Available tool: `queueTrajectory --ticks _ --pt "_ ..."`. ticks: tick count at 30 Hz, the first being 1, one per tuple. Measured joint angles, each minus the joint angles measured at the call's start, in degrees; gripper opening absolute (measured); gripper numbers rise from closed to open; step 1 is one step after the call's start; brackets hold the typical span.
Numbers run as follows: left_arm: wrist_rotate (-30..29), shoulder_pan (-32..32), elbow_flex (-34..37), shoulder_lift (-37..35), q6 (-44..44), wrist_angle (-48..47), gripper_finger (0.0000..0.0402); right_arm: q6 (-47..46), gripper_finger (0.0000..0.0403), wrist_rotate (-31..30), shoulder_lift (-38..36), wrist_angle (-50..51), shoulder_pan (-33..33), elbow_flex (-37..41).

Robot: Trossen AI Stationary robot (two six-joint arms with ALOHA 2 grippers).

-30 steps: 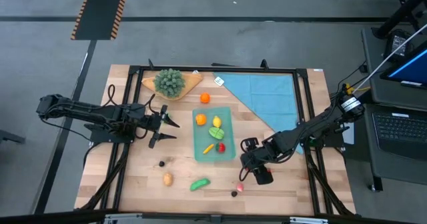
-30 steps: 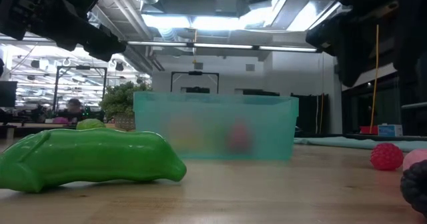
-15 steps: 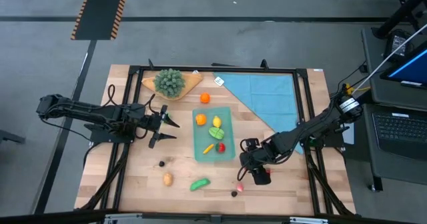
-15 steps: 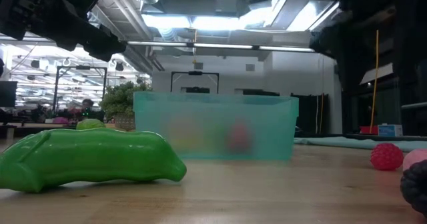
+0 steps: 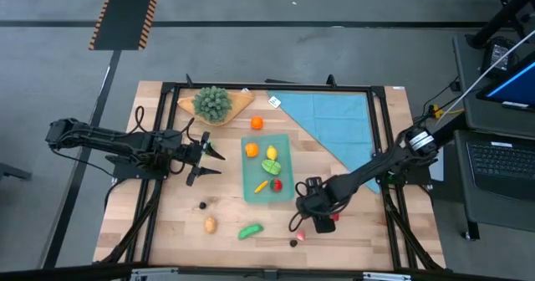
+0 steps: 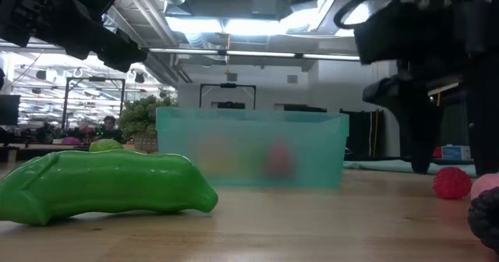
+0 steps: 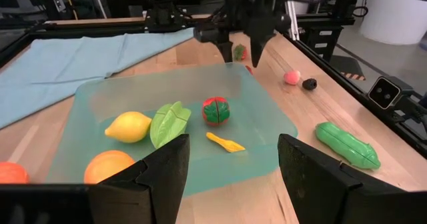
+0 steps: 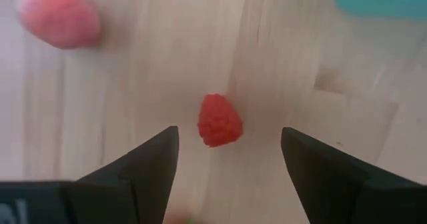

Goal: Pick and placing Produce into tupperware
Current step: Put the raspberry into the bin

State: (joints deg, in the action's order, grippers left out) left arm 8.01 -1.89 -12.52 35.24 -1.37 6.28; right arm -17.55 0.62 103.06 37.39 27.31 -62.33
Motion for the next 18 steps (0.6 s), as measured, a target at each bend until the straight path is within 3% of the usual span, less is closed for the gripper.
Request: queueTrajectory --ticks 18 --pt "0.0 0.0 0.0 0.0 0.0 -0.3 0.0220 -0.2 0.0257 -0.5 3.5 -2.2 0.0 -0.1"
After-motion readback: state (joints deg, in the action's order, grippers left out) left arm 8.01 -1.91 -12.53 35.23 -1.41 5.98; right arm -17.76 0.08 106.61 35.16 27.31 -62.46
